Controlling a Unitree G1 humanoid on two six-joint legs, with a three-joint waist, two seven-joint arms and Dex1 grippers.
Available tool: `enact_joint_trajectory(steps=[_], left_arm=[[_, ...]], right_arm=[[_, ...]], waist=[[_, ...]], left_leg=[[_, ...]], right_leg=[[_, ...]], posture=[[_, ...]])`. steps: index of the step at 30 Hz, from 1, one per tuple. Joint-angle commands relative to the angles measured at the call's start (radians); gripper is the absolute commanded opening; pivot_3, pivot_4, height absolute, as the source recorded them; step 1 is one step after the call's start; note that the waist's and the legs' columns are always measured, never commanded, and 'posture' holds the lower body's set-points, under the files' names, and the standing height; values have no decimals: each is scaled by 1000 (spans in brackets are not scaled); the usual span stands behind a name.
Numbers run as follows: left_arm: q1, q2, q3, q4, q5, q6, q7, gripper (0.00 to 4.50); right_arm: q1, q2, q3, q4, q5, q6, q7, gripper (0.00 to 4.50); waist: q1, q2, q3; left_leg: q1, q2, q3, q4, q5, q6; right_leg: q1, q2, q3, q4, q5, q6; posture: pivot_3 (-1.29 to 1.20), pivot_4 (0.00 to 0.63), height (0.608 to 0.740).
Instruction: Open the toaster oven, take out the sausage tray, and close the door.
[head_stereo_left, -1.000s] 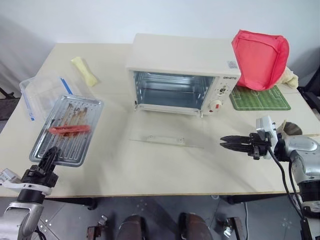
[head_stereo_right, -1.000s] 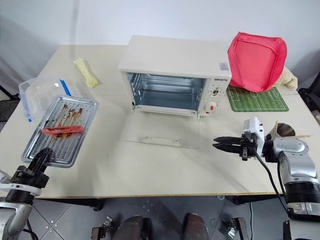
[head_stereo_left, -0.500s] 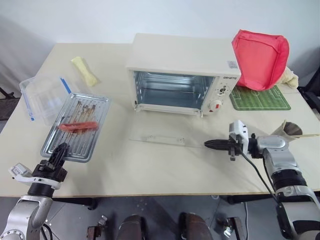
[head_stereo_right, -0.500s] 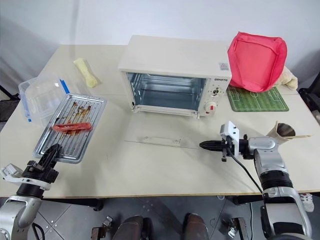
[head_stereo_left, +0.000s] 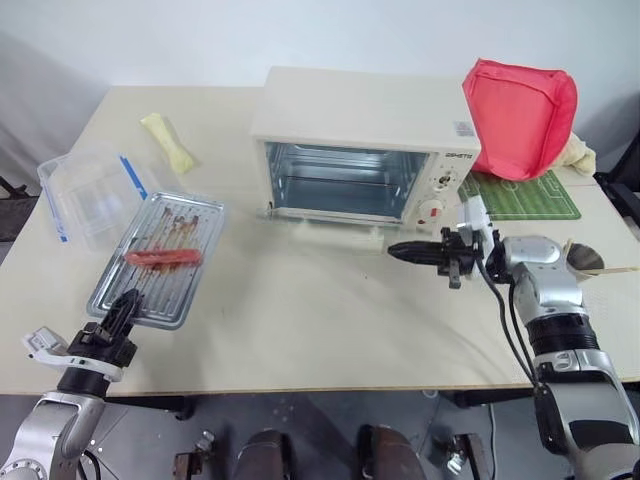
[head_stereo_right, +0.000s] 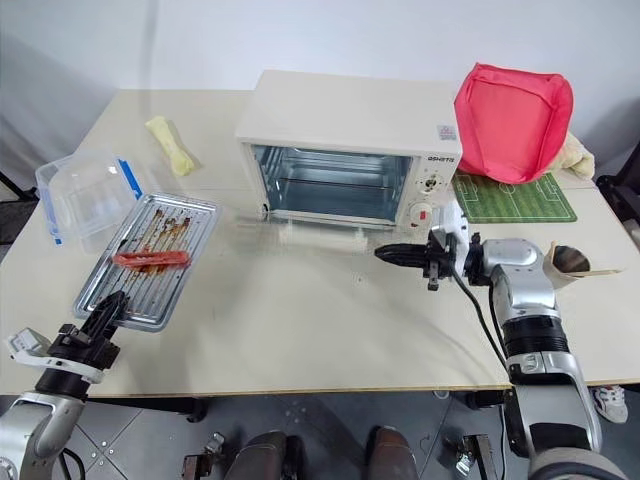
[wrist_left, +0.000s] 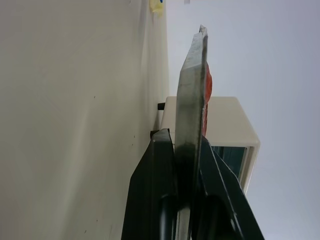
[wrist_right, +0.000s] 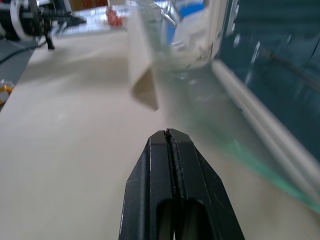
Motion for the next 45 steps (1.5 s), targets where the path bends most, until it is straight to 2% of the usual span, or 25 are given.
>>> enact_joint_trajectory(steps=[1,7,12,16,23,28,34,38,41,45], left_arm=[[9,11,-7,-10,-31,17,-16,0],[42,12,-11,-42,-31,46,-22,0],[70,22,-14,-68,-31,76,-36,0],[90,32,-37,-114,-31,107,-59,0],[92,147,-130,-114,-31,190,-123,0],[28,229,-187,-47,-31,242,-164,0],[-165,338,-360,115,-31,353,-188,0],[-349,391,-502,278,-31,408,-170,0],[-466,402,-581,393,-22,440,-183,0],[-641,368,-675,577,107,508,-243,0]], right_arm=[[-68,10,-49,9,36,1,-24,28],[-231,45,-91,152,35,-13,-107,28],[-295,63,-121,230,35,-39,-129,28],[-300,64,-126,215,43,-28,-101,28],[-163,-24,-78,-41,46,63,-3,28],[-28,-116,-51,-229,37,104,28,28],[138,-238,-78,-351,34,106,35,28],[216,-270,-138,-390,76,104,25,842],[288,-273,-199,-436,144,86,56,1882],[386,-290,-260,-455,195,61,95,3230]], waist=[[0,0,0],[-4,0,0],[-10,0,0],[-15,1,0],[-20,1,1],[-21,1,1],[-17,2,1],[0,2,1],[6,2,1],[14,2,1]], left_leg=[[0,0,0,0,0,0],[0,0,0,-1,0,0],[0,0,0,-1,-1,0],[0,1,0,-1,0,0],[-1,1,-2,-2,-1,-1],[-1,0,-1,-2,-1,-1],[-1,0,0,-2,-1,-1],[-1,0,0,-2,-1,-1],[-1,-1,0,-2,-1,-1],[-1,-2,1,-2,-1,-1]], right_leg=[[0,0,0,0,0,0],[-1,0,0,1,0,0],[-1,0,0,1,0,0],[-1,0,1,1,0,0],[-2,0,0,1,0,0],[-2,0,0,1,0,0],[-2,0,0,1,0,0],[-2,0,0,1,0,0],[-2,0,0,1,0,0],[-1,1,0,1,0,1]], posture=[[0,150,740],[0,150,740],[0,150,740],[0,150,740],[0,150,740],[0,150,740],[0,150,740],[0,150,740],[0,150,740],[0,150,740]])
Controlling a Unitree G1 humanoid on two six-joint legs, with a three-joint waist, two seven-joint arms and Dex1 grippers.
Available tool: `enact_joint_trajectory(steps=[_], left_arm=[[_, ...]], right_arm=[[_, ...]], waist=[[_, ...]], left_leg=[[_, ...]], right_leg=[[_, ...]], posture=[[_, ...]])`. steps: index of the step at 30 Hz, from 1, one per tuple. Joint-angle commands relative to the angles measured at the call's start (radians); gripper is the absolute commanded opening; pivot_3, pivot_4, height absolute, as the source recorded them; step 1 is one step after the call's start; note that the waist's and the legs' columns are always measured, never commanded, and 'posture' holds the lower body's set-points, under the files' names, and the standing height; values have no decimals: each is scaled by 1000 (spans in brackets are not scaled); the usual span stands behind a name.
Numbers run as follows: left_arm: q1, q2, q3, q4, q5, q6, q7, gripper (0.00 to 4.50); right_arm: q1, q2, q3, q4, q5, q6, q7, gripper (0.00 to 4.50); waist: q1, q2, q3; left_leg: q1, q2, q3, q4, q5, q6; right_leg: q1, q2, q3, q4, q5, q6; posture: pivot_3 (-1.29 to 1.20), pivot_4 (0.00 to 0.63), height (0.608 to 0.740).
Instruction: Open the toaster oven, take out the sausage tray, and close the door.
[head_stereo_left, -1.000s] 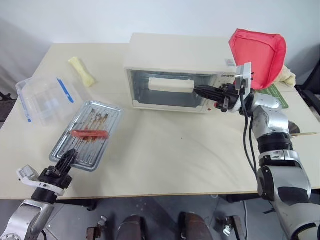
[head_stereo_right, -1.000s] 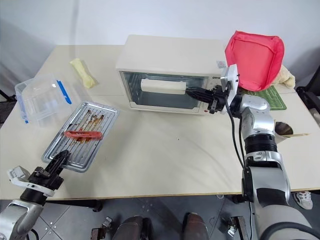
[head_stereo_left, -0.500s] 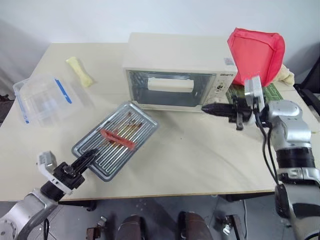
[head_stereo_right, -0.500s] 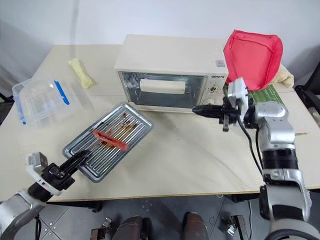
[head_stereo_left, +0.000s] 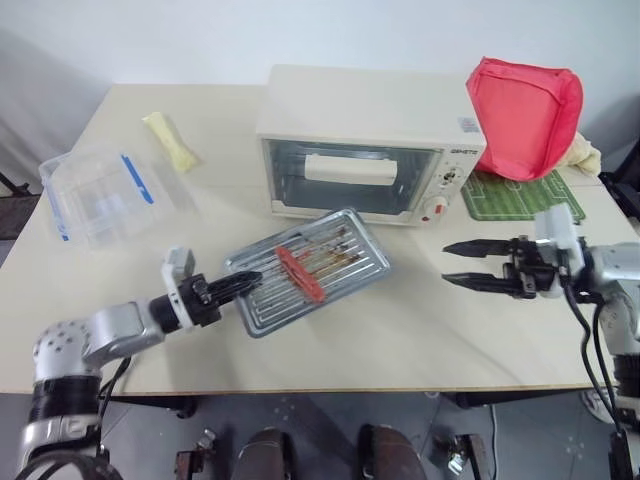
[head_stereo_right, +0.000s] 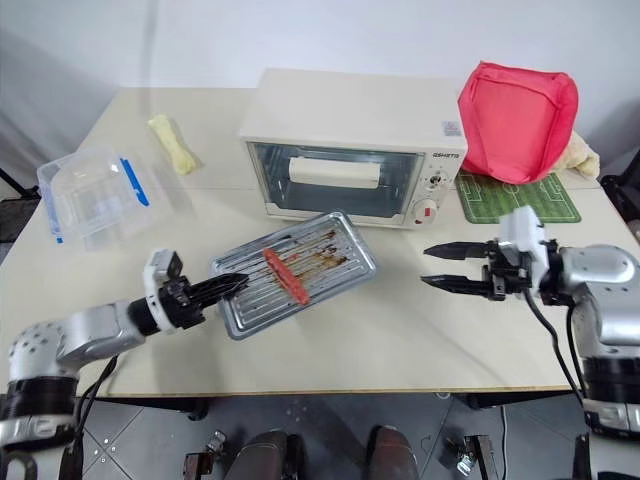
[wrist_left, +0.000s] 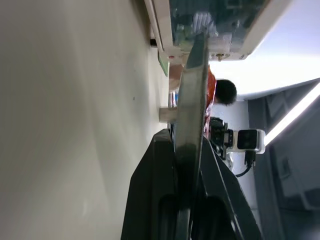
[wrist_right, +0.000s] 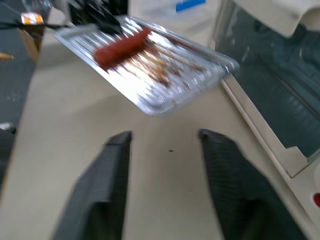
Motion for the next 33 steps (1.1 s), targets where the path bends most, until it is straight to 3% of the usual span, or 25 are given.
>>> enact_joint_trajectory(steps=[1,4,12,22,23,33], left_arm=[[-110,-26,-50,117,105,59,-86,0],[-209,-60,-77,203,229,93,-161,0],[-396,-129,-179,343,627,99,-425,0],[-531,-179,-352,465,1039,13,-818,0],[-541,-184,-361,479,1070,6,-844,677],[-629,-229,-370,632,1296,-83,-1034,3671]], right_arm=[[56,-37,-66,-33,42,-35,48,3517],[111,-48,-91,-44,45,-47,33,4460],[229,-48,-160,-126,77,-42,-28,4460],[287,-68,-192,-18,73,-68,26,4460],[291,-71,-192,-17,69,-70,28,4500],[269,-71,-182,-27,61,-63,-20,4500]], waist=[[4,0,0],[5,0,0],[14,0,0],[32,1,0],[33,1,0],[34,1,0]], left_leg=[[0,-1,0,0,0,0],[0,-1,3,0,0,0],[0,-1,7,0,1,0],[0,-3,5,1,3,2],[0,-3,5,1,3,2],[0,-3,5,1,3,2]], right_leg=[[0,0,0,0,0,0],[0,0,0,-1,0,0],[1,0,-1,-1,0,0],[6,0,-1,-7,0,0],[6,0,-1,-7,0,1],[6,0,-2,-7,0,1]], posture=[[0,150,740],[0,150,740],[0,150,740],[0,150,740],[0,150,740],[0,150,740]])
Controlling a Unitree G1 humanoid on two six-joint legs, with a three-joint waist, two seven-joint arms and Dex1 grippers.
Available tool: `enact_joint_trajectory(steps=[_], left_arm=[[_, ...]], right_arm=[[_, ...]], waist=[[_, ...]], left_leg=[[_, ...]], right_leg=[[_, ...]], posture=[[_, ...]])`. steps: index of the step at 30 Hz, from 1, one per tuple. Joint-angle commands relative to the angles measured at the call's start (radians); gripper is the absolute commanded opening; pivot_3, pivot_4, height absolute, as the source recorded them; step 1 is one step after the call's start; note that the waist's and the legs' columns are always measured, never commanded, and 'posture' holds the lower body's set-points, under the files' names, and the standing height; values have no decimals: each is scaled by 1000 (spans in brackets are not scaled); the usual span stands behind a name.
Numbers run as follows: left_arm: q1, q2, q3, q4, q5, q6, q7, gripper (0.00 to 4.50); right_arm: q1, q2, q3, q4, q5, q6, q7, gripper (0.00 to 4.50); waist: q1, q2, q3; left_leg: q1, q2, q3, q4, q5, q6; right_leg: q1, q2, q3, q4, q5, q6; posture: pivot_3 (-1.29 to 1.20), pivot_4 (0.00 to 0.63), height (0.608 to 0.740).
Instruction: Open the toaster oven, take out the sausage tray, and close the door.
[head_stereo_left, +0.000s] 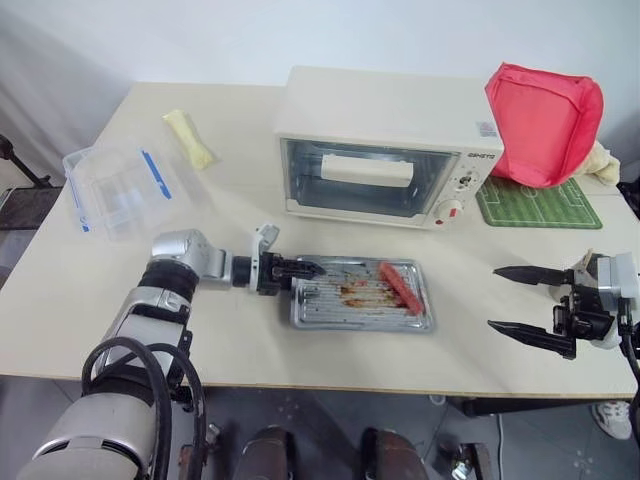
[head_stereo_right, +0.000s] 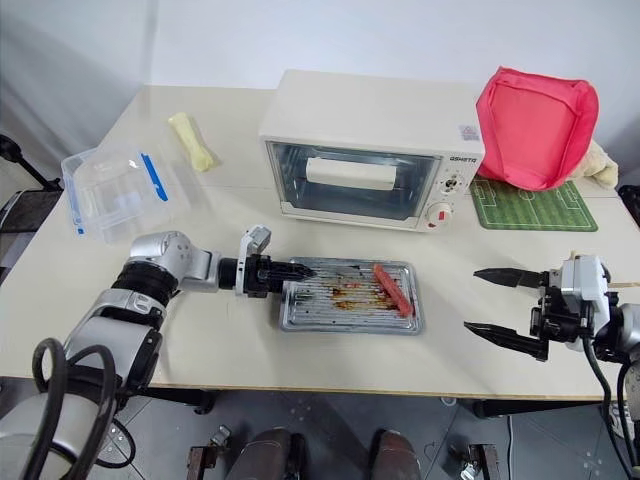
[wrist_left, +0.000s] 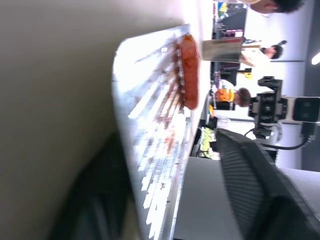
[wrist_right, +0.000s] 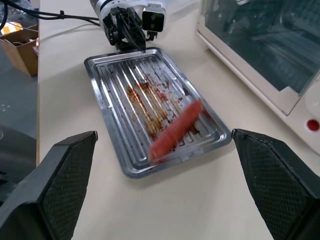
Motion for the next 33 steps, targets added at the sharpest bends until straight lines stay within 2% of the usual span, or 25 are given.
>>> enact_joint_trajectory(steps=[1,3,10,13,16,19,21,23,25,27,30,33], left_arm=[[-13,-9,5,59,84,-44,-24,3959],[-26,-2,13,82,112,-66,-37,4429],[-57,53,25,93,200,-130,-98,4429],[-37,110,17,-4,238,-247,-167,4429],[28,199,1,-165,287,-386,-240,4429],[96,229,81,-268,278,-541,-234,4429],[133,261,102,-324,280,-574,-251,4429],[253,269,181,-430,311,-881,-214,4429],[350,266,245,-503,316,-1090,-208,4429],[415,269,282,-552,289,-1143,-236,4429],[521,303,308,-607,234,-1194,-379,4429],[603,342,303,-577,272,-1289,-439,4429]], right_arm=[[-12,-22,-16,-17,7,-2,-6,4500],[-20,-25,-13,-15,6,1,-9,4500],[-46,-31,1,-1,-3,1,0,4500],[-59,-31,9,7,-2,4,8,4500],[-76,-36,21,23,-8,0,15,4500],[-87,-38,29,34,-11,-3,18,4500],[-96,-39,34,38,-13,-2,18,4500],[-115,-38,45,52,-20,-4,21,4500],[-129,-38,52,65,-24,-8,24,4500],[-136,-38,58,71,-27,-10,27,4500],[-130,-43,65,70,-31,-13,32,4500],[-105,-49,69,72,-48,-26,37,4500]], waist=[[0,0,0],[-1,0,0],[-19,0,0],[-33,-1,1],[-47,-1,1],[-43,-1,2],[-36,-2,2],[-37,-2,2],[-41,-2,2],[-42,-2,2],[-41,-2,2],[-41,-2,2]], left_leg=[[0,0,0,0,0,0],[0,0,0,0,0,0],[1,1,-1,1,1,0],[0,1,-1,0,1,-1],[-1,2,-1,-1,1,-1],[-2,2,0,-1,1,-1],[-3,2,-1,0,1,-1],[-3,2,-1,0,1,-1],[-2,2,-3,0,0,-1],[-3,2,-3,0,0,-1],[-3,2,-2,0,0,-1],[-2,2,-1,0,0,-1]], right_leg=[[0,0,0,0,0,0],[0,0,0,0,0,0],[0,0,-1,4,0,0],[-5,0,1,7,0,0],[-7,0,1,9,0,0],[-7,0,0,8,0,0],[-7,0,0,8,0,0],[-7,0,0,8,0,0],[-7,-1,-1,8,0,0],[-7,-1,-1,8,0,0],[-6,-1,-2,8,0,0],[-6,-1,-2,9,0,0]], posture=[[0,150,740],[0,150,740],[0,150,740],[0,150,740],[0,150,740],[0,150,740],[0,150,740],[0,150,740],[0,150,740],[0,150,740],[0,150,740],[0,150,740]])
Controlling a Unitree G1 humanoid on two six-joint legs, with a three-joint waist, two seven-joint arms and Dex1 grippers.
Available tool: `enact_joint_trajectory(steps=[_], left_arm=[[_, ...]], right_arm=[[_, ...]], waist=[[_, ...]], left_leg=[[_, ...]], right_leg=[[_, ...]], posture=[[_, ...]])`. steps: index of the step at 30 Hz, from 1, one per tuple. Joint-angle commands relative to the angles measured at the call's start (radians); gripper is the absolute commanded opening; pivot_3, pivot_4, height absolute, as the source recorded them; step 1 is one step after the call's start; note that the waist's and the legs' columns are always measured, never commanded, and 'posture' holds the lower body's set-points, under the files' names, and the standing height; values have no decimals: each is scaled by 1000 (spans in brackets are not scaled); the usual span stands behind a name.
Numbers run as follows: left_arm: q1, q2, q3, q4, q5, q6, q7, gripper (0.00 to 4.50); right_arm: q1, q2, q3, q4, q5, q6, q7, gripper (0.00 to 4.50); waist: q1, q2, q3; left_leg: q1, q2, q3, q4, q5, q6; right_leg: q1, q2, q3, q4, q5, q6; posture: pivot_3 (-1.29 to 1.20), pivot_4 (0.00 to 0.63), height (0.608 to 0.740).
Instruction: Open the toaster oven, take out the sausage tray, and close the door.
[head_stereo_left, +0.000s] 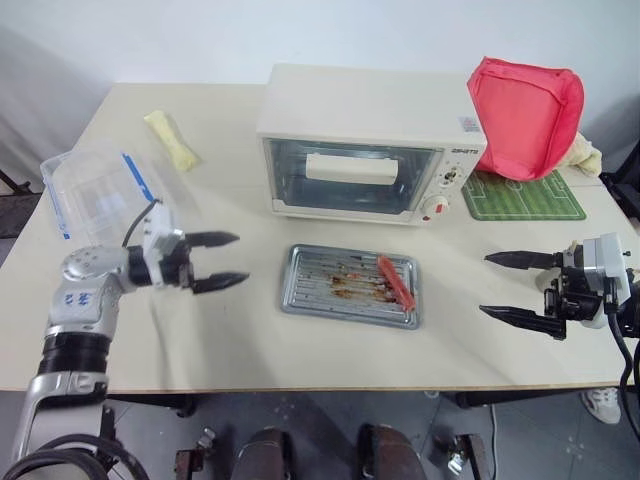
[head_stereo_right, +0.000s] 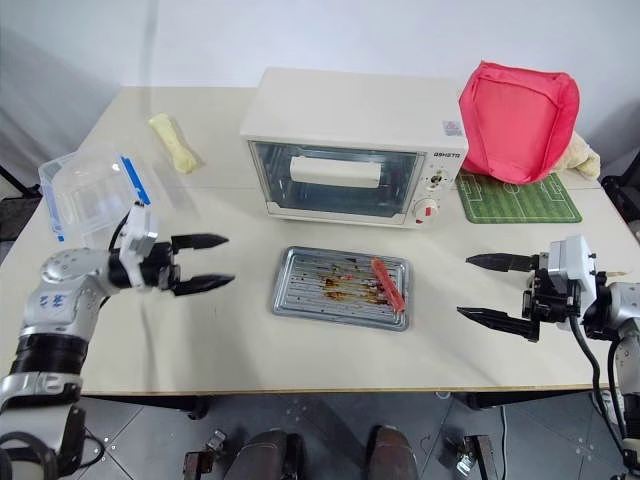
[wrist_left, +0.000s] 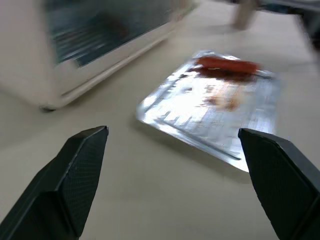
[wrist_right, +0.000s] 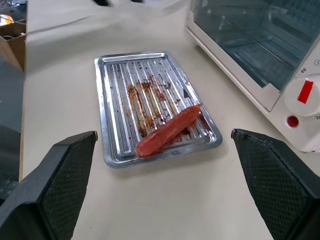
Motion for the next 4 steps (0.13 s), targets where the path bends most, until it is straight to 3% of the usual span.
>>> enact_joint_trajectory(steps=[1,4], left_arm=[[62,48,21,15,19,-117,-77,4429],[68,70,23,68,44,-155,-68,4429]], right_arm=[[26,-31,-10,-6,-15,-22,18,4500],[58,-31,-10,-9,-41,-48,11,4500]], waist=[[0,0,0],[3,0,0]], left_leg=[[0,0,0,0,0,0],[0,0,0,0,0,0]], right_leg=[[0,0,0,0,0,0],[0,0,0,0,0,0]], posture=[[0,150,740],[0,150,740]])
